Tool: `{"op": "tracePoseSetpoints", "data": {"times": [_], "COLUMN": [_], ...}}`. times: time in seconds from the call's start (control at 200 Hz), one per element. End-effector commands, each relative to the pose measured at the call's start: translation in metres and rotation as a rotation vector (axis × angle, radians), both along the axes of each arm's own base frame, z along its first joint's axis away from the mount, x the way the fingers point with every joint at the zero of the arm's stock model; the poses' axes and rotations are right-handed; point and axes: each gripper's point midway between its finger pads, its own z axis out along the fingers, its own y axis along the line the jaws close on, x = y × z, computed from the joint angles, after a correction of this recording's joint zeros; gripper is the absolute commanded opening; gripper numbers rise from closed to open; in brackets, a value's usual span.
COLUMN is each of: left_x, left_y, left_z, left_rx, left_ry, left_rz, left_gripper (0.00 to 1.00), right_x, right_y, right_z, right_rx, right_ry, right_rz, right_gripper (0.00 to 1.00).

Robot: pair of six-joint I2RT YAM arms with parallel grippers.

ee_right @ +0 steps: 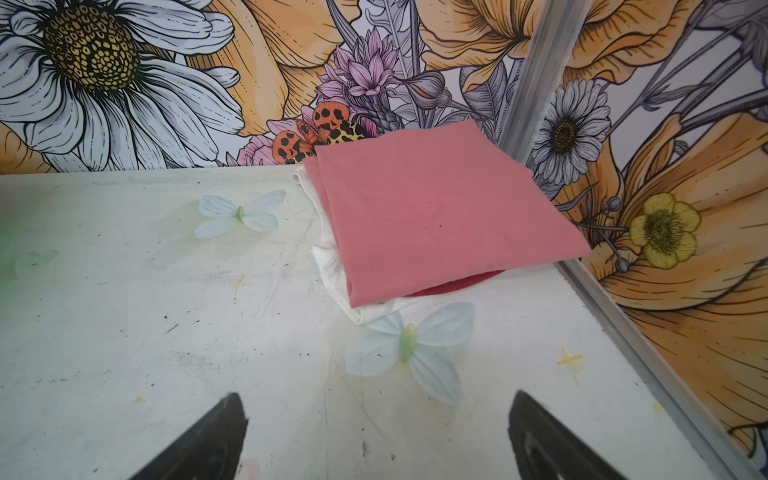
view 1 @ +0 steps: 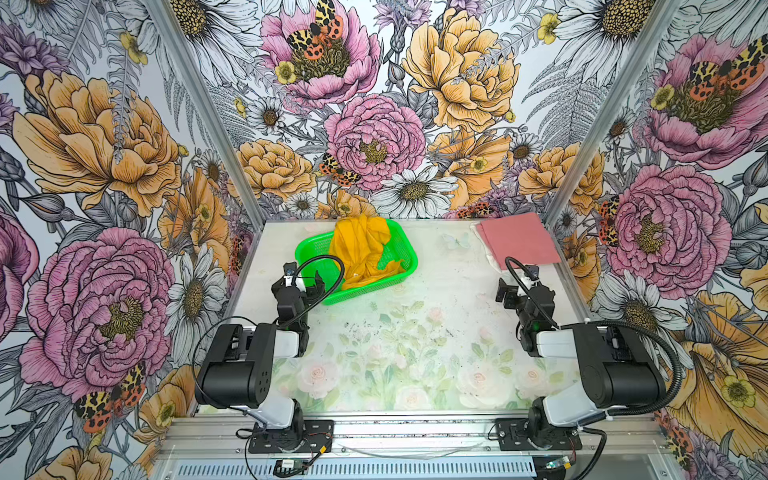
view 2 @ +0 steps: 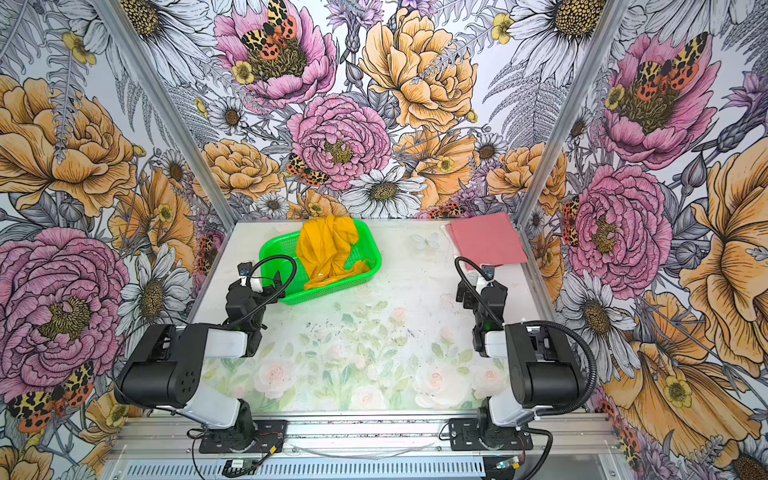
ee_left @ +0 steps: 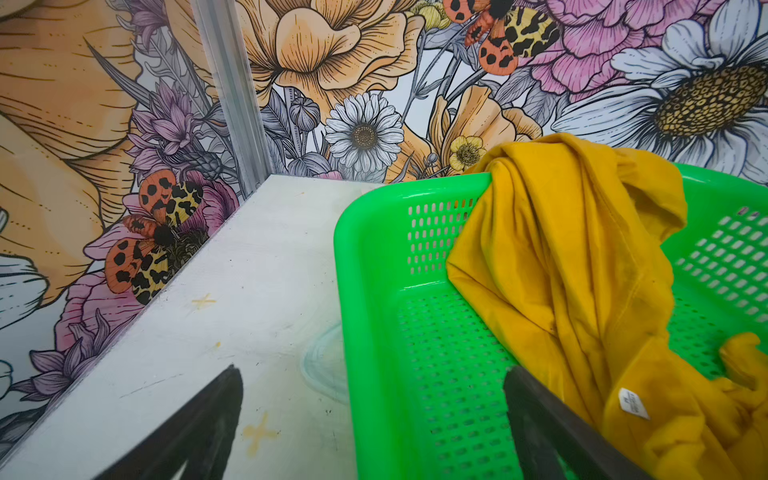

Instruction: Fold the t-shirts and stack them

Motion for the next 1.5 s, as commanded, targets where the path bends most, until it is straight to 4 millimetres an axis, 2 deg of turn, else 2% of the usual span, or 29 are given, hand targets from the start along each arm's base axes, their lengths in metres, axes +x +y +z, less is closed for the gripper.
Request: {"op": "tracePoseSetpoints", "data": {"times": [0.0, 0.816, 0.941, 1.031, 1.176, 1.321, 1.386, 1.496], "left_x": [-0.001, -0.002, -0.016, -0.018, -0.013, -0.007, -0.001, 0.008], "left_y": [0.000, -0.003, 0.002, 0.002, -0.026, -0.090, -0.123, -0.171], "left_z": [-0.001, 0.000, 0.013, 0.024, 0.064, 0.101, 0.104, 0.098], "left_rx": [-0.009, 0.005, 0.039, 0.085, 0.221, 0.219, 0.164, 0.112], "left_ry": [0.000, 0.000, -0.062, -0.055, -0.017, 0.062, 0.145, 0.284], "left_rz": [-0.002, -0.005, 0.079, 0.142, 0.180, 0.022, -0.091, -0.198], "left_gripper": [0.99, 0.99, 0.99, 0.99, 0.99, 0.99, 0.99, 0.99], "right_x": [0.008, 0.009, 0.009, 0.009, 0.009, 0.010, 0.010, 0.010], "right_y": [0.003, 0.003, 0.003, 0.003, 0.004, 0.007, 0.007, 0.007], "right_z": [0.013, 0.013, 0.014, 0.013, 0.013, 0.012, 0.012, 0.012], "right_rx": [0.015, 0.010, 0.011, 0.008, 0.008, -0.015, -0.014, -0.015], "right_ry": [-0.046, -0.040, -0.043, -0.040, -0.039, -0.030, -0.031, -0.032], "right_rz": [0.015, 0.014, 0.013, 0.012, 0.014, 0.011, 0.009, 0.008], "right_gripper": [0.99, 1.00, 1.00, 0.99, 0.99, 0.99, 0.99, 1.00]}}
